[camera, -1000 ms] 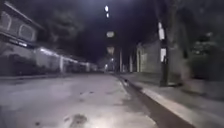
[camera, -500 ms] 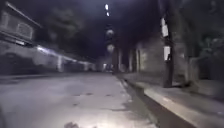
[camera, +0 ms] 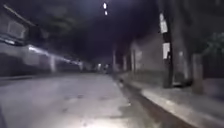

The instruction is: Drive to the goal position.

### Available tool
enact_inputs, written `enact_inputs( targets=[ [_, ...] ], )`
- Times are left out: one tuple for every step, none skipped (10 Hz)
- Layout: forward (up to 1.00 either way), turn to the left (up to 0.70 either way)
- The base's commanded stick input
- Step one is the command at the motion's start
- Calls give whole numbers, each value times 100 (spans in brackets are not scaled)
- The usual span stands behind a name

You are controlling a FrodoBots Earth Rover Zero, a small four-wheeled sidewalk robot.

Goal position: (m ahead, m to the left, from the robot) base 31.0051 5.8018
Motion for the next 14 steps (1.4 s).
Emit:
enact_inputs(
  targets=[
    [49,4],
    [49,4],
    [49,-45],
    [49,-39],
    [49,2],
    [49,5],
    [49,5],
    [49,5],
    [49,5],
    [49,5],
    [49,5],
    [49,5],
    [49,4],
    [49,4]
  ],
)
